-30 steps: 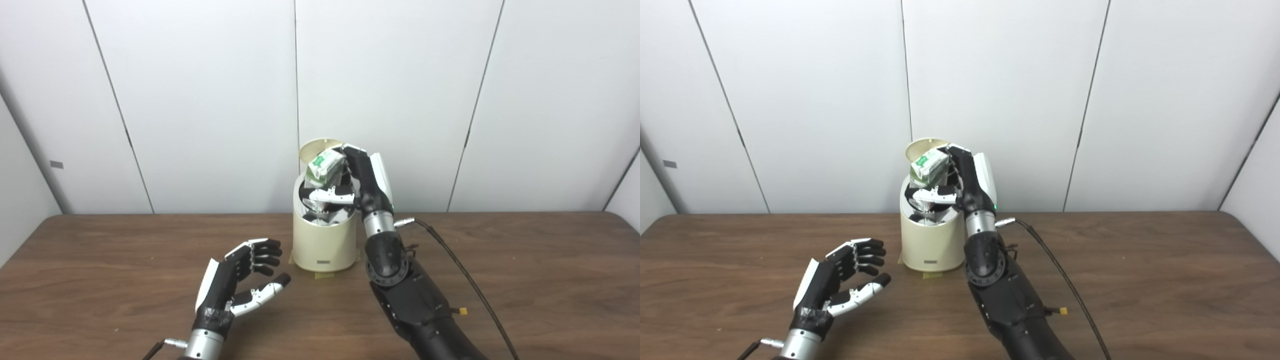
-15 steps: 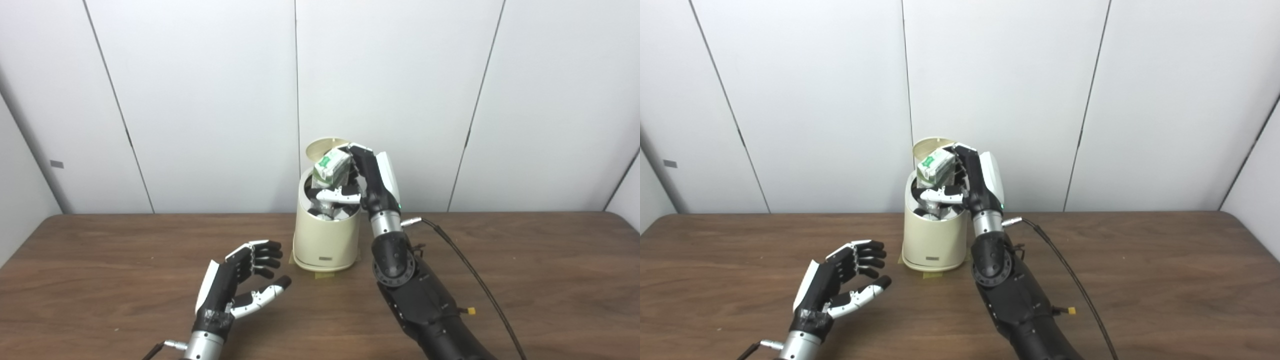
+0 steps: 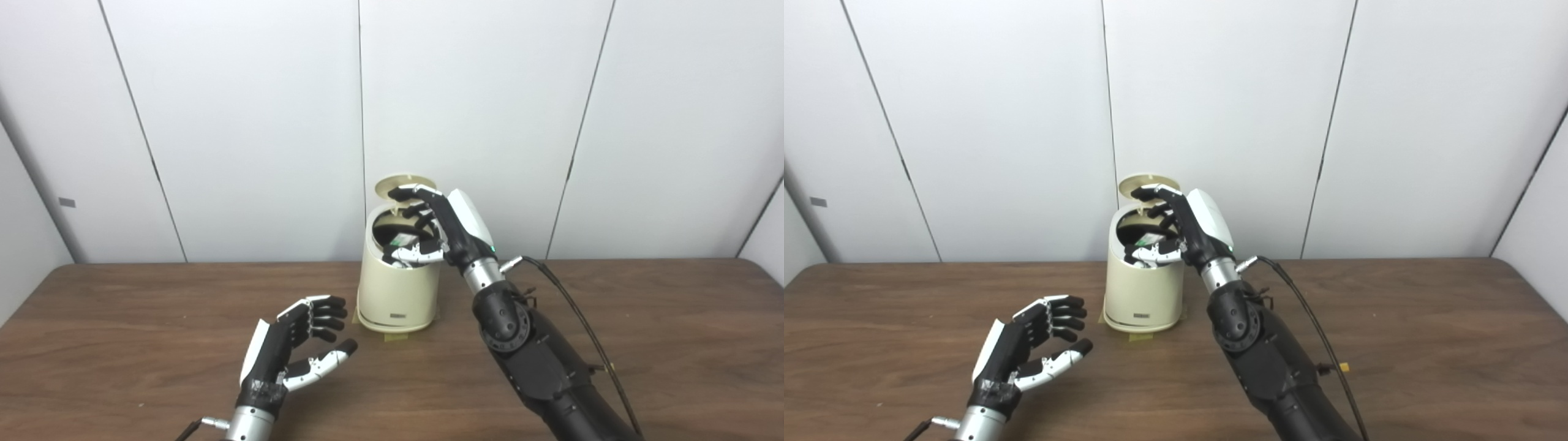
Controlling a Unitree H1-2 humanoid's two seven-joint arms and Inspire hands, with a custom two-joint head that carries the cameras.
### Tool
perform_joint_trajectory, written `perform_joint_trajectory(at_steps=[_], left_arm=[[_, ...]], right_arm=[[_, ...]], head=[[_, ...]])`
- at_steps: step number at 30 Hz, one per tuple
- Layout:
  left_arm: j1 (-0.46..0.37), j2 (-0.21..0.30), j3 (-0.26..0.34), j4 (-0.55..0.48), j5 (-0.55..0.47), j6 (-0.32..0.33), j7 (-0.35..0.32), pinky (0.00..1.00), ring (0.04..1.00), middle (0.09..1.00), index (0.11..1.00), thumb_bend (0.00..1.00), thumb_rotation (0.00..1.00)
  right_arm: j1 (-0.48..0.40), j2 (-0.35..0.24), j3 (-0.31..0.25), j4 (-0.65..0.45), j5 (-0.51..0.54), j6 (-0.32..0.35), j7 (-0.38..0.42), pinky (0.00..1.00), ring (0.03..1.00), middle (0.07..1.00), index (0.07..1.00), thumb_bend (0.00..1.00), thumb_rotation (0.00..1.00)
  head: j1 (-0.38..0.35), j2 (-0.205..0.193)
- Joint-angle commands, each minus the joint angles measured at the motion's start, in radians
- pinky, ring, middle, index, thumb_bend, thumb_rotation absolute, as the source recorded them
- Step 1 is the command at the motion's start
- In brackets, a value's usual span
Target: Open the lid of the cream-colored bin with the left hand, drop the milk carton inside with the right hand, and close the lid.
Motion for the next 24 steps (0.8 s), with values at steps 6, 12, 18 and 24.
perform_joint_trajectory(at_steps=[6, 12, 18, 24], left_arm=[[-0.004, 0.001, -0.008, 0.001, 0.012, -0.031, 0.002, 0.58, 0.637, 0.671, 0.680, 0.64, 0.09], [-0.008, -0.003, -0.010, 0.004, 0.019, -0.025, 0.007, 0.58, 0.637, 0.672, 0.679, 0.63, 0.09], [-0.014, -0.003, -0.015, 0.019, 0.022, -0.043, 0.007, 0.57, 0.627, 0.667, 0.679, 0.63, 0.11], [-0.016, -0.009, -0.016, 0.017, 0.022, -0.024, 0.012, 0.58, 0.640, 0.675, 0.680, 0.63, 0.10]], right_arm=[[-0.023, -0.013, -0.003, -0.038, -0.002, 0.010, 0.023, 0.52, 0.640, 0.750, 0.724, 0.88, 0.10], [-0.022, -0.007, -0.006, -0.059, 0.018, -0.029, 0.038, 0.50, 0.633, 0.746, 0.737, 0.87, 0.11], [-0.017, 0.014, -0.015, -0.127, 0.096, -0.117, 0.090, 0.43, 0.569, 0.718, 0.697, 0.83, 0.08], [0.015, 0.031, -0.022, -0.276, 0.167, -0.148, 0.165, 0.33, 0.463, 0.656, 0.641, 0.82, 0.05]], head=[[0.003, 0.003], [0.009, 0.002], [0.014, -0.001], [0.017, -0.001]])
